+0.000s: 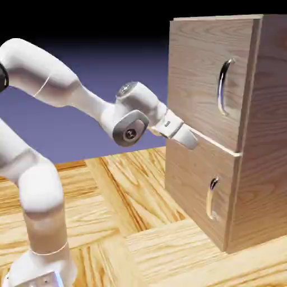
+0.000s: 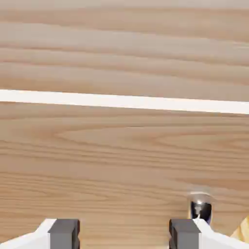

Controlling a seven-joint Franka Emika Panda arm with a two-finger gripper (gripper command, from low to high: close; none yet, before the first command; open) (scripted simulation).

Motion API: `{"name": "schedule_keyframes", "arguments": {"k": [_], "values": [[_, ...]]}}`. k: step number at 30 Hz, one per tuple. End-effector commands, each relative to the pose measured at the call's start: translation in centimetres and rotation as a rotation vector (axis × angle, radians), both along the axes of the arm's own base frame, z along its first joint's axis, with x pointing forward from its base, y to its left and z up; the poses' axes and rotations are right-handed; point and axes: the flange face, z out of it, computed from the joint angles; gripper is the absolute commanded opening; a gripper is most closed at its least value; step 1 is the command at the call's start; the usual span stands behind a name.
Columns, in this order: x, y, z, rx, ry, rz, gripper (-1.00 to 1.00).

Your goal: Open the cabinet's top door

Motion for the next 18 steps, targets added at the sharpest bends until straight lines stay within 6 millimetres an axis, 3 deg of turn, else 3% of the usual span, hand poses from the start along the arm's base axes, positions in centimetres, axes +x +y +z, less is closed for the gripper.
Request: {"name": "schedule_keyframes", "arguments": {"k": [1,18], "values": [[0.1,0.3,0.5,-0.038,-0.012,0.036,0.0],[-0.5,3.1,7.5,-0.726,-0.214,0.552,0.0]]}}
